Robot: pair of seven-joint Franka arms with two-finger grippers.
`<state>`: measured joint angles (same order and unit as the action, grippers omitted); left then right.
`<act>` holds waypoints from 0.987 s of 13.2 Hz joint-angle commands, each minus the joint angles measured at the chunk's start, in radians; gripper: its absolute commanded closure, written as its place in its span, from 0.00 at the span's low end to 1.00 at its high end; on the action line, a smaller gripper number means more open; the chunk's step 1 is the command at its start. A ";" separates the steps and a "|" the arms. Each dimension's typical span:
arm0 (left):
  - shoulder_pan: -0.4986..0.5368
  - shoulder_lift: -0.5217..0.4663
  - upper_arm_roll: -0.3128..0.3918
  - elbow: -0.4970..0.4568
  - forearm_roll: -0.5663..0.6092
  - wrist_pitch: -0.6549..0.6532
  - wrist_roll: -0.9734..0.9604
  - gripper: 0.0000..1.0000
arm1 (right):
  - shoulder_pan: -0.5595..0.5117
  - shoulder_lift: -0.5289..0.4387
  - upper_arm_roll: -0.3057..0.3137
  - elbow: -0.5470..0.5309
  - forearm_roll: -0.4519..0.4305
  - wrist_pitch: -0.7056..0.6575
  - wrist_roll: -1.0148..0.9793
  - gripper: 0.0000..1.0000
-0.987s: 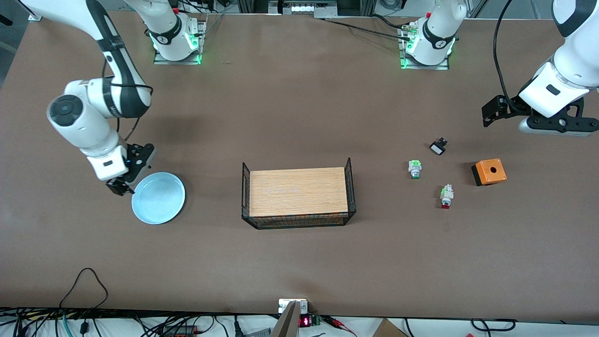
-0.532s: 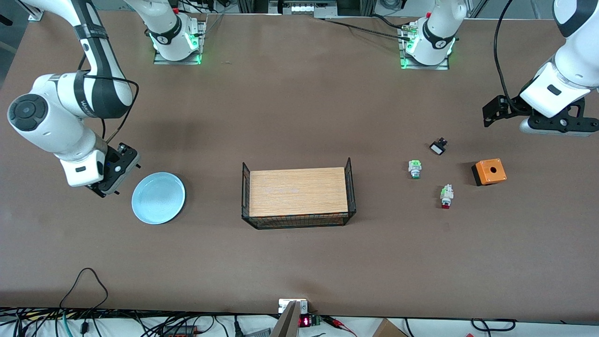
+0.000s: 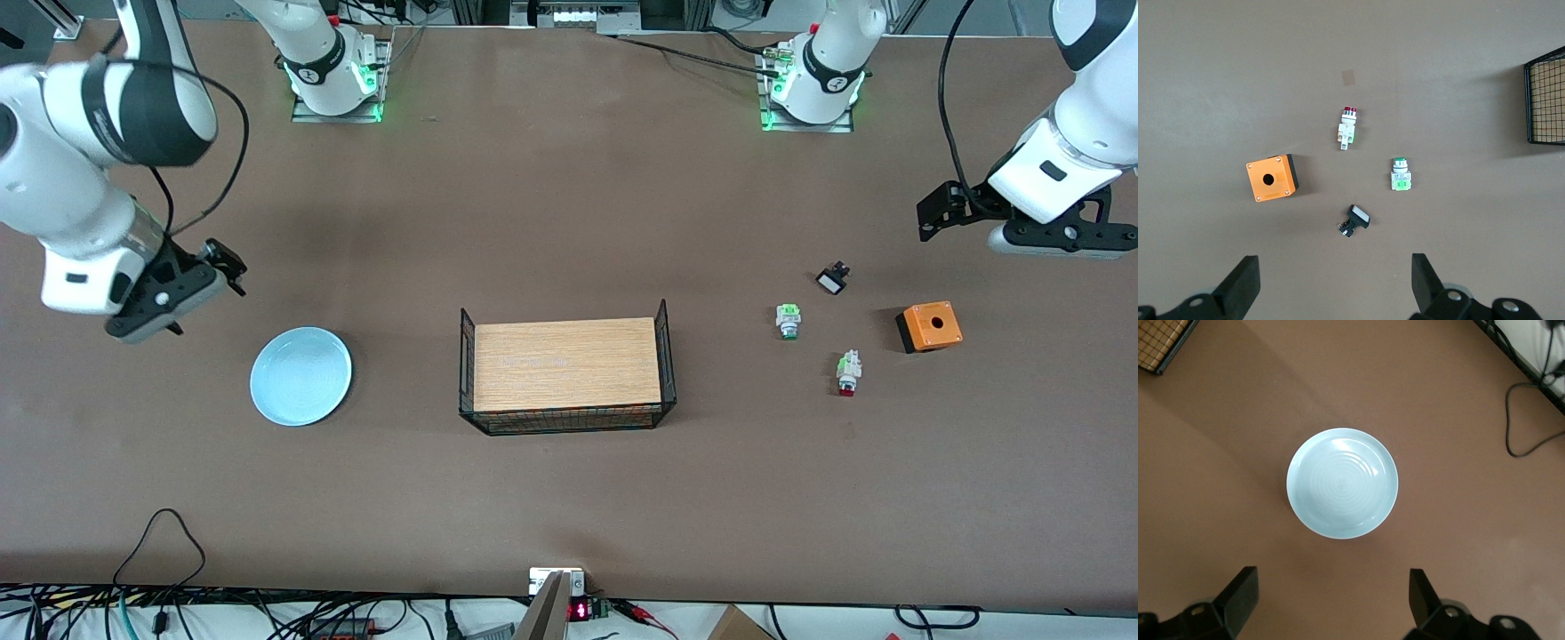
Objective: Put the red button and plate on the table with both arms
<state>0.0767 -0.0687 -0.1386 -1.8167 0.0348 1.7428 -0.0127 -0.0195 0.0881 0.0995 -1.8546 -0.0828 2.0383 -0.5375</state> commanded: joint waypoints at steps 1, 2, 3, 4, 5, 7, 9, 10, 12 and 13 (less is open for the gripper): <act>0.006 0.012 -0.004 0.034 -0.015 -0.025 0.010 0.00 | -0.007 -0.068 0.003 0.006 0.014 -0.082 0.159 0.00; 0.006 0.012 -0.004 0.034 -0.015 -0.025 0.010 0.00 | -0.008 -0.080 0.002 0.027 0.014 -0.136 0.213 0.00; 0.006 0.012 -0.004 0.034 -0.015 -0.025 0.010 0.00 | -0.008 -0.087 0.003 0.052 0.014 -0.197 0.243 0.00; 0.006 0.012 -0.004 0.034 -0.015 -0.025 0.010 0.00 | -0.010 -0.087 0.003 0.080 0.015 -0.234 0.272 0.00; 0.006 0.012 -0.004 0.034 -0.015 -0.025 0.010 0.00 | -0.014 -0.088 0.002 0.098 0.029 -0.268 0.330 0.00; 0.006 0.012 -0.004 0.034 -0.015 -0.025 0.010 0.00 | -0.025 -0.108 0.002 0.114 0.073 -0.318 0.422 0.00; 0.006 0.012 -0.004 0.034 -0.015 -0.026 0.010 0.00 | -0.040 -0.143 0.000 0.111 0.145 -0.345 0.497 0.00; 0.006 0.012 -0.004 0.034 -0.015 -0.026 0.010 0.00 | -0.048 -0.148 0.000 0.112 0.171 -0.364 0.513 0.00; 0.006 0.012 -0.004 0.034 -0.015 -0.025 0.010 0.00 | -0.047 -0.172 0.000 0.106 0.170 -0.372 0.519 0.00; 0.005 0.012 -0.004 0.034 -0.013 -0.025 0.010 0.00 | -0.046 -0.182 -0.001 0.107 0.170 -0.388 0.521 0.00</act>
<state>0.0766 -0.0685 -0.1386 -1.8127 0.0348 1.7427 -0.0127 -0.0544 -0.0650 0.0932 -1.7468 0.0658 1.6834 -0.0374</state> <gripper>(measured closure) 0.000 0.000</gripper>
